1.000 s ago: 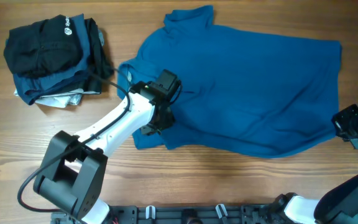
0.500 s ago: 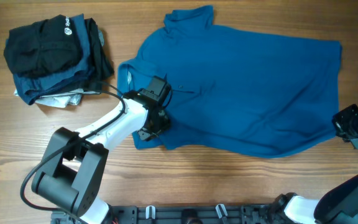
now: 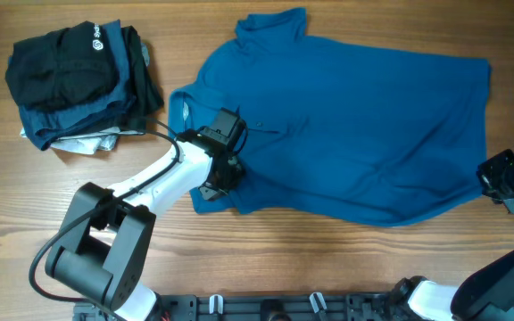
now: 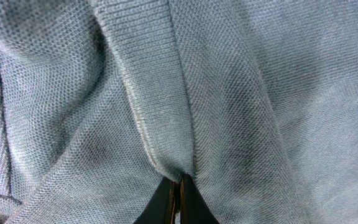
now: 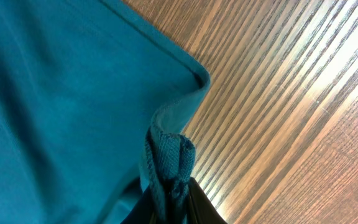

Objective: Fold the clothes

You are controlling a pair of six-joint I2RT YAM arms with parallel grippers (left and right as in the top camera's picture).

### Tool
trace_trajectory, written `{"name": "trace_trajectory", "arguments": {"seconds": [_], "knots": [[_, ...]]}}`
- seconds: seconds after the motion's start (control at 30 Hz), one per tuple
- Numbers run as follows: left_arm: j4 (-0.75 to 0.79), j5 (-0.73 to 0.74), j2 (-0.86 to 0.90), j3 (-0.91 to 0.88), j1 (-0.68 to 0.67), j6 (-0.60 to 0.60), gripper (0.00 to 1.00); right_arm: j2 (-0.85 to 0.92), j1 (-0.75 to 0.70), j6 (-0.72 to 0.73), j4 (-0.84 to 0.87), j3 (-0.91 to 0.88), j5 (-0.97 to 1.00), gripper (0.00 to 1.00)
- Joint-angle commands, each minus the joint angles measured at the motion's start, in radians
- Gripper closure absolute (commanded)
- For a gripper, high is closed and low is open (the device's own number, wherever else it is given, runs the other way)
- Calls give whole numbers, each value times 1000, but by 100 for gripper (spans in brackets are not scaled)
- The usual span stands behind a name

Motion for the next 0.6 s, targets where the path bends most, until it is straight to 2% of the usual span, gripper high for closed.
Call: {"name": "trace_trajectory", "arguments": {"seconds": [0.0,0.17,0.3,0.47,0.57], "knots": [[9,45,-5,13,6,111,96,11,3,-6,-2,26,6,96],[-66,63,-124,126,6,221,96,11,3,-3,-21,27,6,96],[-85,4,-225,142,6,232,96,11,3,-3,-24,29,5,96],[-17,-37,-264,142,31,240,96,11,3,-3,-53,78,5,96],[43,-34,-264,159,77,292,96,11,3,-3,-77,129,5,96]]}}
